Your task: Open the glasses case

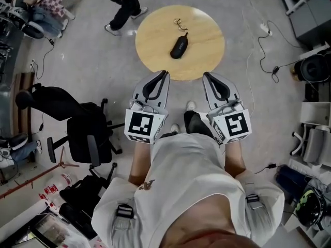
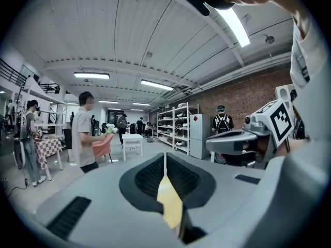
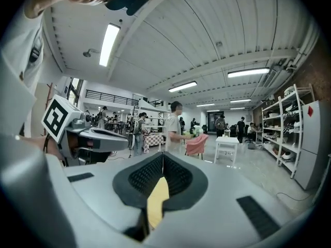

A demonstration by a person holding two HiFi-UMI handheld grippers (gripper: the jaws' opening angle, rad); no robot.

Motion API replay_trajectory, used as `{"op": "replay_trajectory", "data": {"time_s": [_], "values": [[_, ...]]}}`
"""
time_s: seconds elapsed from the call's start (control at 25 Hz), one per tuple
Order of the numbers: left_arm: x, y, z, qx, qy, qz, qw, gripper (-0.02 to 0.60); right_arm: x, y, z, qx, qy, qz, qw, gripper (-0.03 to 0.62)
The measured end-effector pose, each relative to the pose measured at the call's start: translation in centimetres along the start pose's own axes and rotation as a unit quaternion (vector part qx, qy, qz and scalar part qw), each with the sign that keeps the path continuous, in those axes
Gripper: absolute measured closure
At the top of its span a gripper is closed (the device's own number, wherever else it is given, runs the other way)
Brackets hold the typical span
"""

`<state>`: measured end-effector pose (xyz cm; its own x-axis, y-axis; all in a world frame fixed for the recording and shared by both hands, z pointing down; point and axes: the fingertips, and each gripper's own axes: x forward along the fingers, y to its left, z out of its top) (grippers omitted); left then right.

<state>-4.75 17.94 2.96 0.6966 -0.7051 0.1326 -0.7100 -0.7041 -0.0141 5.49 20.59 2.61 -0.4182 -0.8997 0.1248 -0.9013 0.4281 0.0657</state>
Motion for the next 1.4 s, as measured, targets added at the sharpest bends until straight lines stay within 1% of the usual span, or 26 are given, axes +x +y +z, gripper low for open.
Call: {"op": "replay_trajectory", "data": {"time_s": [0.44,0.52,0.72,0.84,1.12,1.28,1.4], "values": [[8.8,1.7,0.4,0.001,0.019,0.032,0.9993,0.551,6.0,-7.2,-0.6,0.011,0.005,0.051,0.999,0.573],[10.3,1.9,0.6,0.001,0.023,0.033,0.9992,0.550,7.0,-8.4,-0.8,0.014,0.008,0.059,0.998,0.573],[13.4,2.4,0.4,-0.015,0.025,0.036,0.9989,0.551,9.1,-11.2,-1.6,0.017,0.014,0.072,0.997,0.573],[15.5,2.4,-0.1,-0.009,0.033,0.034,0.9988,0.550,10.3,-12.7,-2.4,0.020,0.023,0.079,0.996,0.574],[18.9,2.9,-1.6,-0.027,0.049,0.033,0.9979,0.550,12.7,-14.4,-5.2,0.037,0.053,0.096,0.993,0.572],[19.7,3.5,-2.7,-0.033,0.063,0.036,0.9968,0.549,13.7,-14.7,-6.5,0.045,0.069,0.103,0.991,0.572],[20.0,4.2,-3.5,-0.043,0.066,0.039,0.9962,0.550,14.8,-14.6,-7.6,0.047,0.075,0.106,0.990,0.573]]}}
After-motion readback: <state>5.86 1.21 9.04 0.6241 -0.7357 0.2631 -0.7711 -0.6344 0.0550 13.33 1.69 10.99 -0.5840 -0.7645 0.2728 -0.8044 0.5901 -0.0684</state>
